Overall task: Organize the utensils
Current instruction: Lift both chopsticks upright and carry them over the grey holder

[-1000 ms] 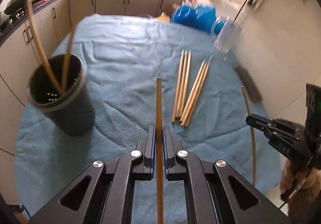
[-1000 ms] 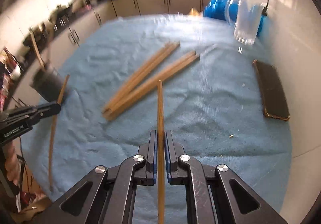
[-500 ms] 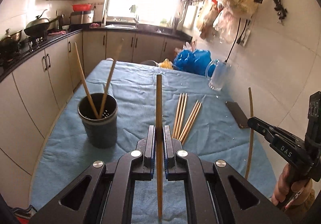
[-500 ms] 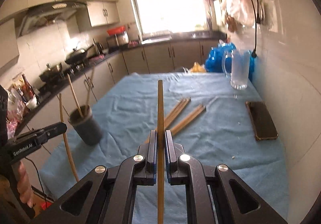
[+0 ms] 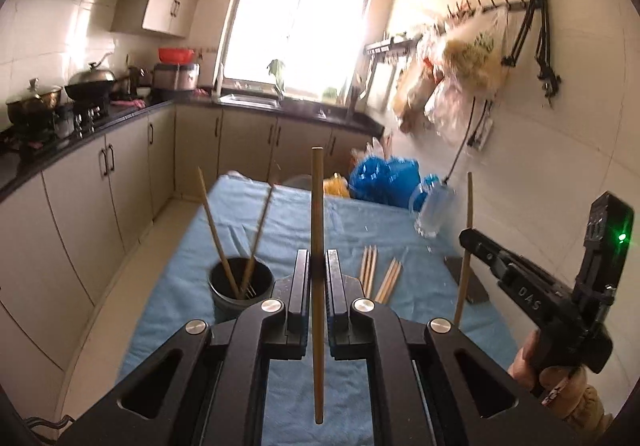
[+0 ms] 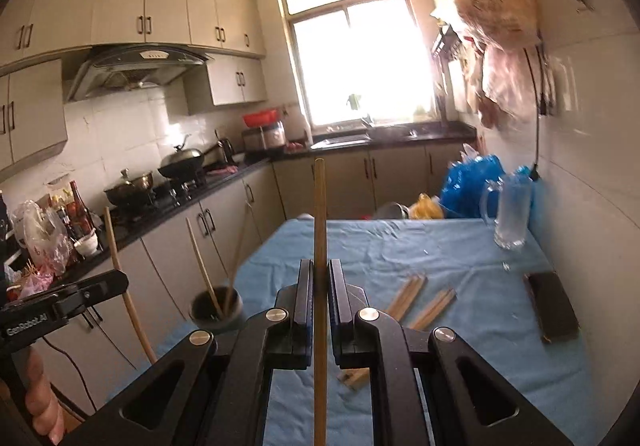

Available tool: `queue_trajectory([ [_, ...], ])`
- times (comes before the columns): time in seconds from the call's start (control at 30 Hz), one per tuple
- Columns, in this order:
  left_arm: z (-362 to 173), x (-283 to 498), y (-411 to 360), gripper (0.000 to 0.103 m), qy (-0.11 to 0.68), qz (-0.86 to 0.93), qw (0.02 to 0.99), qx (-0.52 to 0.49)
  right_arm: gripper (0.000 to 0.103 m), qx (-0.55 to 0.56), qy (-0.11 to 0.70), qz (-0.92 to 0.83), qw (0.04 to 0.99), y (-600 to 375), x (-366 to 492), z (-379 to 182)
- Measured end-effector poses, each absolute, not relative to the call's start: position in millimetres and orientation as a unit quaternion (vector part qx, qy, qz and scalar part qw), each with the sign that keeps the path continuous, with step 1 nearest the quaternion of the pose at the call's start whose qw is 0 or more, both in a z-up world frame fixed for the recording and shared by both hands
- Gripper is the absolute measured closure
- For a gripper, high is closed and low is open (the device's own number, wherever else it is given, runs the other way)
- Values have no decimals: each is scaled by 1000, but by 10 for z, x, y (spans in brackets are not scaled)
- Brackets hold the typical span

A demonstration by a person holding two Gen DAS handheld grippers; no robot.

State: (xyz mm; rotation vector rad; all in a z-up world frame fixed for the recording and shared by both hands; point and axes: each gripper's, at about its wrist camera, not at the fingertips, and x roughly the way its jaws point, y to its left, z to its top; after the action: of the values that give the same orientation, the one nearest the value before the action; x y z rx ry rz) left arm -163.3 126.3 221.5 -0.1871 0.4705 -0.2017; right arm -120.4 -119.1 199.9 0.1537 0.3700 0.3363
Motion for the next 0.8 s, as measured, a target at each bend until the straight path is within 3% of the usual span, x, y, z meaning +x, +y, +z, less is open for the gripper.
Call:
queue_trajectory([
  [0.4,2665,-1144,1958,97,162,-38,977,-133,96,134,126,215,959,-515,-613,2416],
  [0.8,2222,-296,2113,97,209,-12,967,-144,96,154,107,211,959,197,101,2252],
])
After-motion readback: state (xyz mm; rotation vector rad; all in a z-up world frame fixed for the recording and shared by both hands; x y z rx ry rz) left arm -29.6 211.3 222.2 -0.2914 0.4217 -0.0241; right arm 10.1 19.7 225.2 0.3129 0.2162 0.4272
